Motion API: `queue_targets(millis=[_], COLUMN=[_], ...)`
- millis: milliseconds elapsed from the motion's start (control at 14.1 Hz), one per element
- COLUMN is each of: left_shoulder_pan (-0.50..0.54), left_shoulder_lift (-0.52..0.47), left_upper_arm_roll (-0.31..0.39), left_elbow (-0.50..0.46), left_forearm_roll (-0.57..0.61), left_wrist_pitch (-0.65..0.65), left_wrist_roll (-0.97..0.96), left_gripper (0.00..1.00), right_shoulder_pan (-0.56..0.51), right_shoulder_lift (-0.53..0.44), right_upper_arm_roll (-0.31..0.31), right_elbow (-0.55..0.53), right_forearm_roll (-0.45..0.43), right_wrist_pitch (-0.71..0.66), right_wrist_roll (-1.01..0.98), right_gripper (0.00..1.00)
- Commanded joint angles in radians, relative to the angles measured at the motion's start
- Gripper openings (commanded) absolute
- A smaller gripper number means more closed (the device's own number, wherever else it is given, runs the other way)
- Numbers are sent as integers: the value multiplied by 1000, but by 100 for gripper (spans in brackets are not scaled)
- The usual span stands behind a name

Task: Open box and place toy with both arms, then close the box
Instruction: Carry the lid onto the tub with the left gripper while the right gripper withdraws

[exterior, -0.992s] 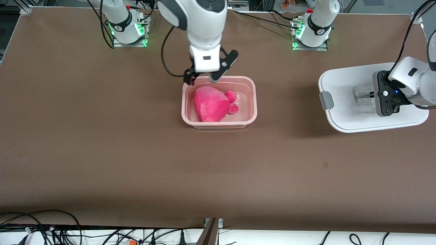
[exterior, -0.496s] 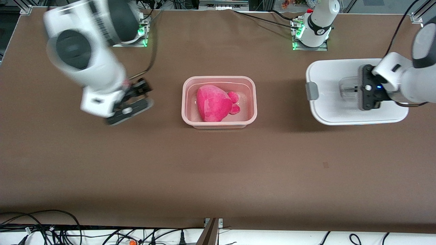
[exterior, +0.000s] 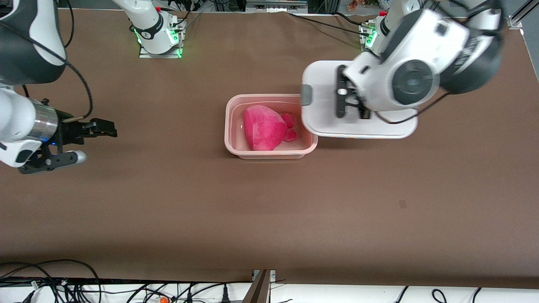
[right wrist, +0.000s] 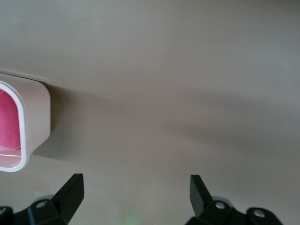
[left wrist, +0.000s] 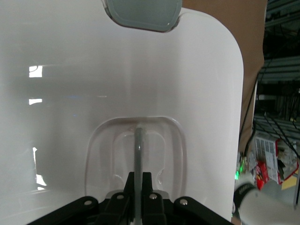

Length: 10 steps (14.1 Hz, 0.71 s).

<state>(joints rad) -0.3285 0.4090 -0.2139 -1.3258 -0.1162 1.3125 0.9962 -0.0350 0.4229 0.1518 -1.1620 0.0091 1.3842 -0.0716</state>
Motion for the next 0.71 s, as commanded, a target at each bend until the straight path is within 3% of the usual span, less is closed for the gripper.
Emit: queue_targets(millis=[0,142,354,638], left_shoulder_pan=[-81,-153,-233,-277], left_shoulder_lift=[97,135,206,272], left_upper_arm_roll=[13,13,14,22], left_elbow=[68,68,76,74], left_forearm_roll=[-63,-66,-62,-54], left_wrist_pitch=[89,209,370,470], left_wrist_roll=[-108,-122,-188,-199], left_gripper=[0,0,0,0], right_shoulder_pan=[-22,1,3,1], right_shoulder_lift=[-67,-114,-225,-306], right_upper_arm_roll=[-24,-87,-92,-187], right_elbow=[-7,-36,-183,-209], right_forearm_roll=[15,9,-47,-78], right_wrist_pitch=[-31,-33,-21,-24], right_wrist_roll=[19,21,19,10], right_gripper=[100,100,100,100])
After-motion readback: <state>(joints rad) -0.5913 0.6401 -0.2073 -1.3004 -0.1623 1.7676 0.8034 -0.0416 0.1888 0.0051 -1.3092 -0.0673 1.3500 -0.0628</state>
